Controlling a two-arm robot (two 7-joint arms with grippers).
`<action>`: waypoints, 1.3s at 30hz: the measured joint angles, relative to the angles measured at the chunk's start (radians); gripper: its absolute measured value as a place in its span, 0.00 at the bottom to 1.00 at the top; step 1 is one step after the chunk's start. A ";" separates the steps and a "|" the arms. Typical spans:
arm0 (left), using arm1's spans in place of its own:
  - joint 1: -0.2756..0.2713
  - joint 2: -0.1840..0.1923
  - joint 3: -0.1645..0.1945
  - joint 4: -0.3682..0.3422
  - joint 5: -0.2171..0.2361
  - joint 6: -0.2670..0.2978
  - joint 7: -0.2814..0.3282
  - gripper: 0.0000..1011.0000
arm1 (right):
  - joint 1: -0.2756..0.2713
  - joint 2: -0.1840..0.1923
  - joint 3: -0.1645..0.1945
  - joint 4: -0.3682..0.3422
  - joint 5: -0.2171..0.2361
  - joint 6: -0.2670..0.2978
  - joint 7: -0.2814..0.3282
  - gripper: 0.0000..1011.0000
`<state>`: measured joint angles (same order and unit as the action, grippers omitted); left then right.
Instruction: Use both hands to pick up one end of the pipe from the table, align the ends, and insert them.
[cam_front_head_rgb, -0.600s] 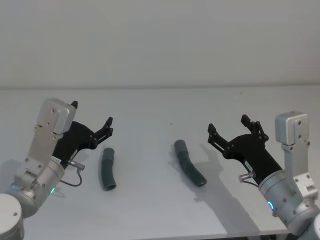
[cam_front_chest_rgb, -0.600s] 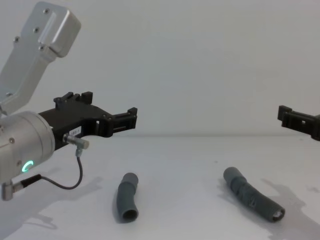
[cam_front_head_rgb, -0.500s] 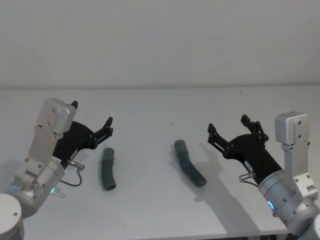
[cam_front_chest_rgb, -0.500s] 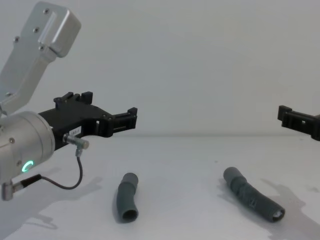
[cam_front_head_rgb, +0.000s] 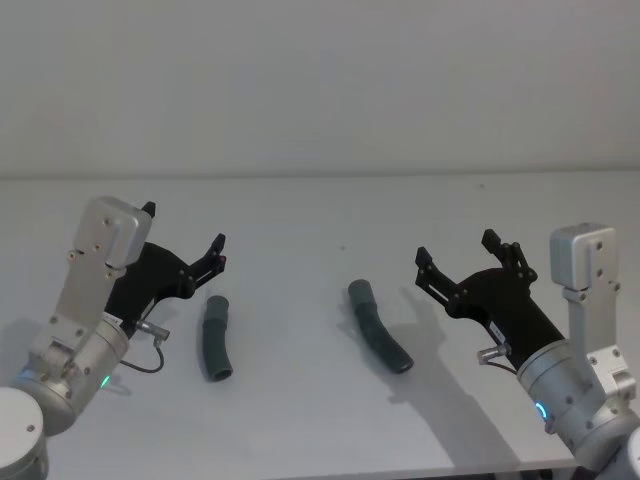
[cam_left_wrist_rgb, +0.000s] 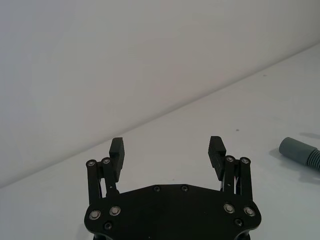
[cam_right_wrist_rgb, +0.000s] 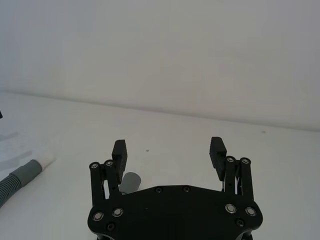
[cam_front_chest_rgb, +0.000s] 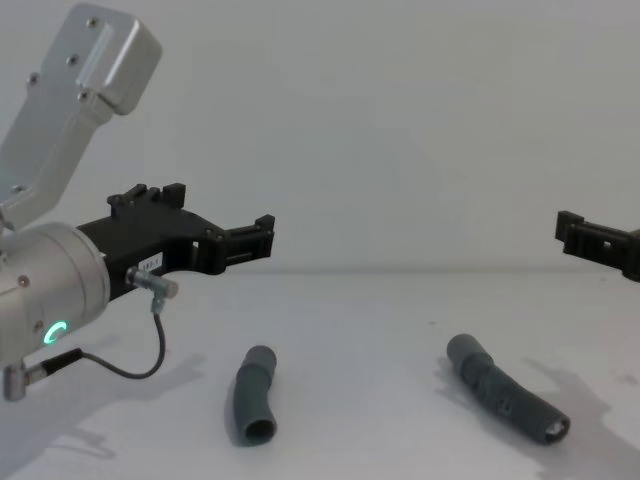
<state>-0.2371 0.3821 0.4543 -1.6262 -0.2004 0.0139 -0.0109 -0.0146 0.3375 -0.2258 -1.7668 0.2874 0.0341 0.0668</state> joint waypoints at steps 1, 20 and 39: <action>0.000 0.000 0.000 0.000 0.000 0.000 0.000 0.99 | 0.000 0.000 0.000 0.000 0.000 0.000 0.000 0.99; 0.000 0.000 0.000 0.000 0.000 0.000 0.000 0.99 | 0.000 0.000 0.000 0.000 0.000 0.000 0.000 0.99; 0.000 0.000 0.000 0.000 0.000 0.000 0.000 0.99 | 0.000 0.000 0.000 0.000 0.000 0.000 0.000 0.99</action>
<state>-0.2371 0.3821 0.4543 -1.6262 -0.2004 0.0138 -0.0109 -0.0146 0.3375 -0.2258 -1.7668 0.2874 0.0341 0.0668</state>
